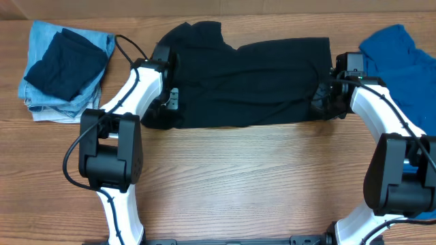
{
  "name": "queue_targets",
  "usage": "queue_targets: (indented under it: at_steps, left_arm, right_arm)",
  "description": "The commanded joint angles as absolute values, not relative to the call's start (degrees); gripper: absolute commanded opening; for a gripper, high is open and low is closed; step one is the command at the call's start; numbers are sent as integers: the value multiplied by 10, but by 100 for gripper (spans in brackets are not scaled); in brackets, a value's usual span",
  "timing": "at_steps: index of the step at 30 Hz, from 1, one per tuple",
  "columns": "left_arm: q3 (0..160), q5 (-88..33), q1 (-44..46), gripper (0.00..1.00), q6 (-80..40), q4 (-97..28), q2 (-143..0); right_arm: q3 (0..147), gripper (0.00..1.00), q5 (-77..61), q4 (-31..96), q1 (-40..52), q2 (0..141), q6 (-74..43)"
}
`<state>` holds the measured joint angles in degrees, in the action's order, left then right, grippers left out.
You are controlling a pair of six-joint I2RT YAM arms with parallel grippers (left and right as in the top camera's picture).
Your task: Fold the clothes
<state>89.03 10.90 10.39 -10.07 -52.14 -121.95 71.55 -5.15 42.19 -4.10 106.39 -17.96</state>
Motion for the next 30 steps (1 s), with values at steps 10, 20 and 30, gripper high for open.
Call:
queue_targets:
  at_steps: [10, 20, 30]
  left_arm:
    - [886, 89, 101, 4, -94, -502, -1219]
    - [886, 89, 101, 4, -94, -501, -1219]
    - [886, 74, 101, 5, -95, -489, -1219]
  right_arm:
    - [684, 4, -65, 304, -39, 1066, -176]
    - [694, 4, -65, 198, -39, 1066, -175]
    - [760, 4, -69, 431, -40, 1056, -204]
